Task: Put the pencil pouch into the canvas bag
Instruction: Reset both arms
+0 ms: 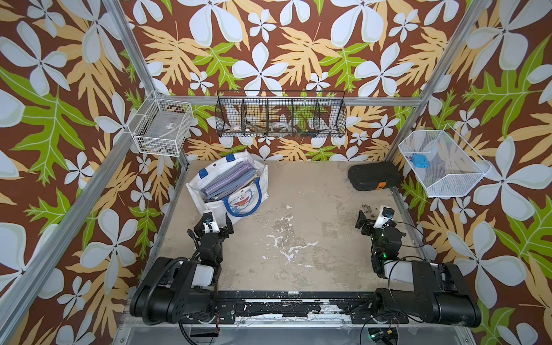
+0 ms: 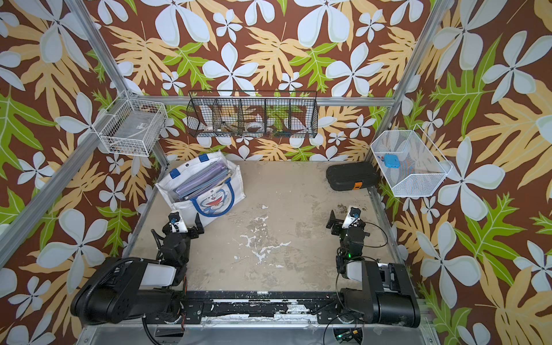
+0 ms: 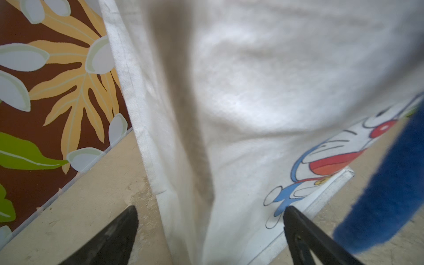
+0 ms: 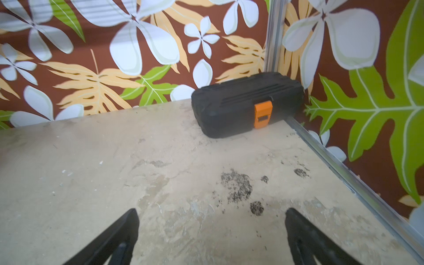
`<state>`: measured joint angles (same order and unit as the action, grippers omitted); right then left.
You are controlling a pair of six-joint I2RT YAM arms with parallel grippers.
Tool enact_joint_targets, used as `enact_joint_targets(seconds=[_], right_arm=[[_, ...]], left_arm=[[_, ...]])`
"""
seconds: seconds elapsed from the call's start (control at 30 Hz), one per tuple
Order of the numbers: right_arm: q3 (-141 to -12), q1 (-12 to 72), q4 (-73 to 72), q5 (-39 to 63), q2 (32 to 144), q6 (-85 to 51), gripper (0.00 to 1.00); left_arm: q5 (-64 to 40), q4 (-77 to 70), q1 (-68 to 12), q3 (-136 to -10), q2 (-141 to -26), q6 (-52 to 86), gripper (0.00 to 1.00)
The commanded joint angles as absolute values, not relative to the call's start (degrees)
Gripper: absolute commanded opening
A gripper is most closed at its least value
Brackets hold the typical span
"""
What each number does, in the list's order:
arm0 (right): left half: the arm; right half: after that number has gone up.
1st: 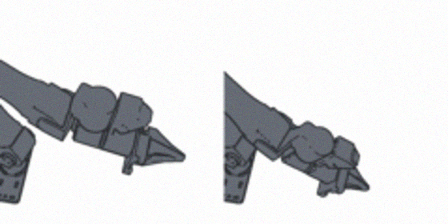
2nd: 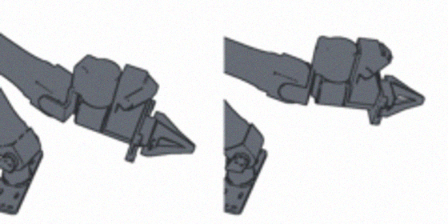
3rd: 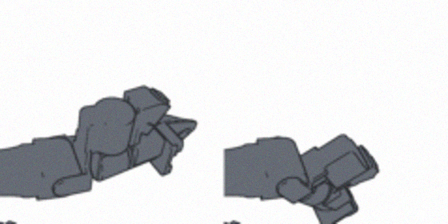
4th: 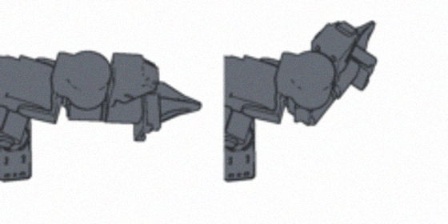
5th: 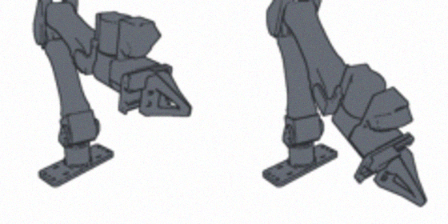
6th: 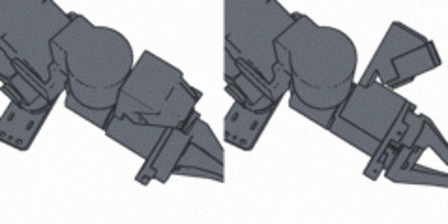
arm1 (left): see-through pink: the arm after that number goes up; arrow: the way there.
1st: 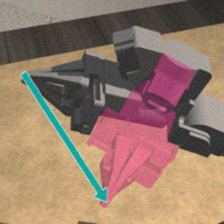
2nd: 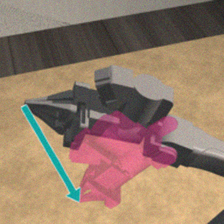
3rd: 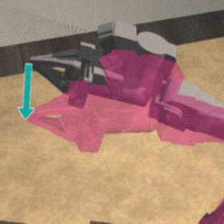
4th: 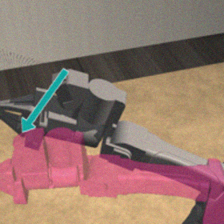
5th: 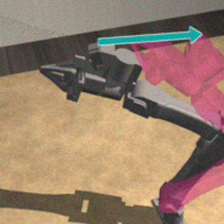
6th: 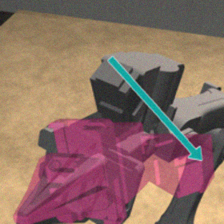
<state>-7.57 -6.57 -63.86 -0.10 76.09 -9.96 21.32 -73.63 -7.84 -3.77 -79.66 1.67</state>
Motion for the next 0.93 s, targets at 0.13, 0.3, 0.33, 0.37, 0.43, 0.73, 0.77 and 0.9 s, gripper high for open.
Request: enact_joint_targets(seconds=[0.13, 0.3, 0.33, 0.37, 0.43, 0.73, 0.77, 0.9], right_arm=[[-8.9, -3.4, -67.8, -3.8, 77.9, -7.0, 1.00], [-8.2, -1.9, -72.7, -3.1, 82.4, -4.7, 1.00], [-7.7, -1.8, -75.5, -3.0, 83.4, -4.8, 1.00], [-7.7, -1.8, -76.4, -3.0, 84.1, -4.5, 1.00], [-9.5, -1.7, -71.9, -2.8, 83.4, -4.5, 1.00], [-12.1, 0.4, -68.4, 1.6, 84.4, -0.1, 1.00], [-12.3, 0.4, -67.9, 1.6, 84.3, -0.1, 1.00], [-12.9, 0.1, -67.4, 1.9, 84.8, -0.4, 1.00]], left_arm=[[21.2, -80.7, -6.4, -5.6, -83.3, 3.9, 1.00], [22.2, -76.8, -6.4, -7.8, -83.6, 4.3, 1.00], [22.2, -76.9, -6.5, -7.8, -83.7, 4.3, 1.00], [22.1, -76.9, -6.4, -7.8, -83.7, 4.3, 1.00], [22.2, -77.0, -6.4, -7.8, -83.6, 4.4, 1.00], [22.2, -77.0, -6.4, -7.7, -83.6, 4.3, 1.00], [22.2, -77.1, -6.4, -7.7, -83.6, 4.3, 1.00], [22.2, -77.0, -6.5, -7.7, -83.6, 4.3, 1.00]])
